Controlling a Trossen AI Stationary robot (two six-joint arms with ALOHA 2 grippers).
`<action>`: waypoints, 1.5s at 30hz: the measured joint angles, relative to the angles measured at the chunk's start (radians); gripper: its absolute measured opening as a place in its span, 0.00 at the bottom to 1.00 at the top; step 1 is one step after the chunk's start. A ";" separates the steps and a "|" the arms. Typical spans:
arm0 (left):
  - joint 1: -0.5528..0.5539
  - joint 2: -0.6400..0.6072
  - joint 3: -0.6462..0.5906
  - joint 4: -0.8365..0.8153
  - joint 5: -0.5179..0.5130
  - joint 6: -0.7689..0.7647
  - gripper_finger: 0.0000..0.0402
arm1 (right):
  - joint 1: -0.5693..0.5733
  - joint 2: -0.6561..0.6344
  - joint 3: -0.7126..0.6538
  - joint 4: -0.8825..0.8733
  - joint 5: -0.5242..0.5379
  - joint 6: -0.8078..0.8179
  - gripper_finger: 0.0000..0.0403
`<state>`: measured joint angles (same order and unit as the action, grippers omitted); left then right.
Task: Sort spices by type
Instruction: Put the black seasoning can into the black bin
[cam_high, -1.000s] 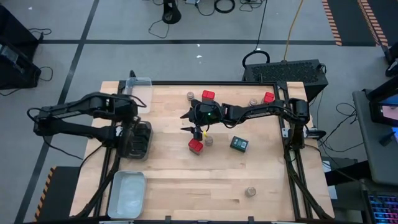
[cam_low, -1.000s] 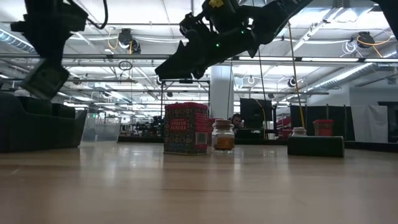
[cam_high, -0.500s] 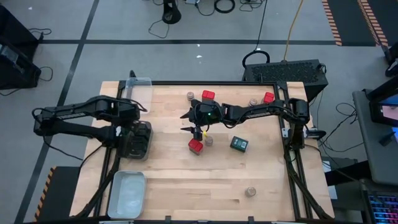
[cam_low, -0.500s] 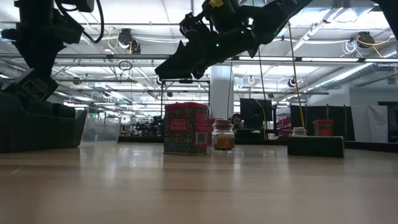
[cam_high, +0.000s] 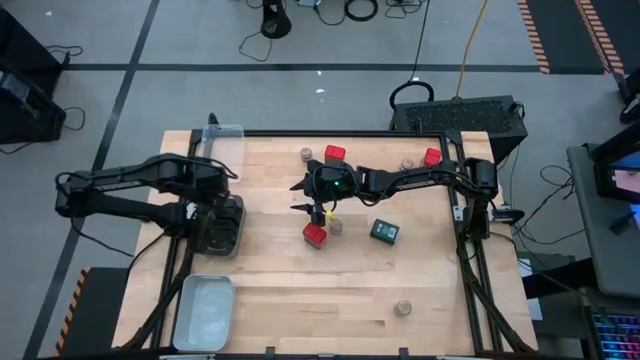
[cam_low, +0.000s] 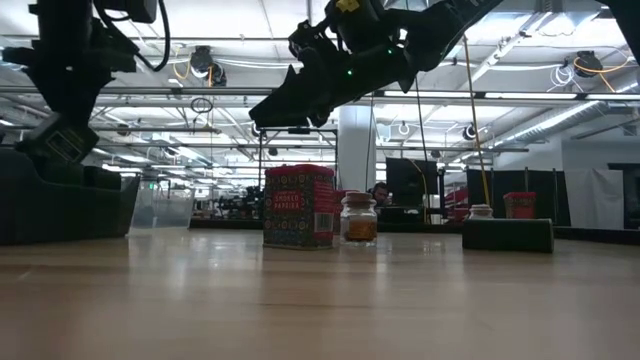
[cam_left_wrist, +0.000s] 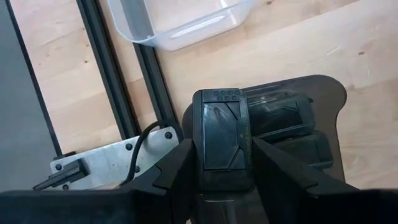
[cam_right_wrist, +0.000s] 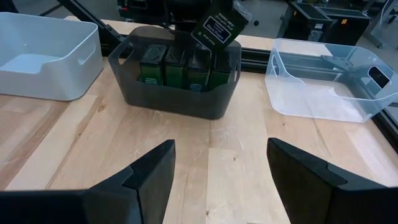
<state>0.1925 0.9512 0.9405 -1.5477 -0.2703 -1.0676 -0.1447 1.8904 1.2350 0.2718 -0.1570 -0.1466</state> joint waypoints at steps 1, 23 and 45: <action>0.000 0.003 0.000 0.007 -0.001 0.000 0.38 | 0.000 0.000 0.000 0.000 0.000 0.000 0.59; 0.000 0.018 0.000 0.046 -0.011 0.054 0.39 | 0.000 0.000 0.000 -0.001 0.000 0.000 0.59; 0.000 0.018 0.000 0.062 0.174 0.208 0.65 | 0.000 0.000 0.000 -0.001 0.000 0.001 0.59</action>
<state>0.1922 0.9691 0.9405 -1.4853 -0.0966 -0.8593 -0.1444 1.8904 1.2350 0.2710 -0.1574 -0.1452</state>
